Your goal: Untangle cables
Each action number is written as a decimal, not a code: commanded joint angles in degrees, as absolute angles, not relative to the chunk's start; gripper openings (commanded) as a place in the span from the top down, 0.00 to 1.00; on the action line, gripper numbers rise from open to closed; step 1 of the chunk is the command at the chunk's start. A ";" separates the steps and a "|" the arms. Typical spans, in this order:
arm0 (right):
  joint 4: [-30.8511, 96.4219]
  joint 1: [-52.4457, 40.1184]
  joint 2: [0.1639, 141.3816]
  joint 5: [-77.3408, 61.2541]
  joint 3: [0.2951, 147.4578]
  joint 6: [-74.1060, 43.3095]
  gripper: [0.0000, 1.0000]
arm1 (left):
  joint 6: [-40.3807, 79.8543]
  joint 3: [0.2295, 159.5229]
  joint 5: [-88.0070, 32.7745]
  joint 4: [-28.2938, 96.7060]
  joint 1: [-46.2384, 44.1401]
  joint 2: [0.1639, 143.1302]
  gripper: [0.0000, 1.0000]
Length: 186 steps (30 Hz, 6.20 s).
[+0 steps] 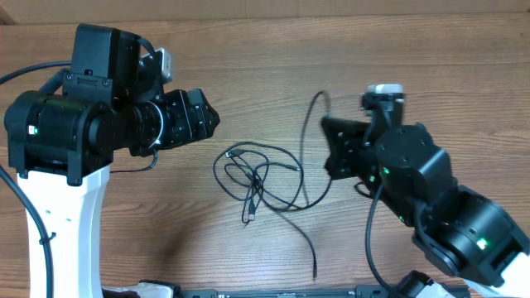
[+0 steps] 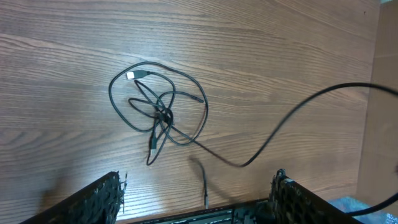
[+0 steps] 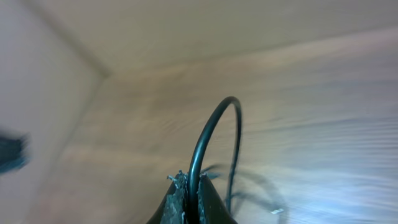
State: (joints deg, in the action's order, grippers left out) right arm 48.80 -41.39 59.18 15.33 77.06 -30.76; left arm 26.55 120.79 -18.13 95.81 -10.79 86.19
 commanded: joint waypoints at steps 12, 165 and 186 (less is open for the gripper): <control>49.32 -41.41 60.69 50.68 78.74 -36.62 0.96 | 25.89 121.34 -16.95 95.31 -10.92 87.00 0.21; 75.22 32.08 116.40 -14.17 132.79 -20.99 0.00 | 23.77 106.91 -17.37 88.79 -15.46 87.77 0.48; 79.99 14.44 123.22 -7.94 124.60 -20.14 0.00 | 23.77 106.91 -17.39 88.03 -15.46 87.77 0.48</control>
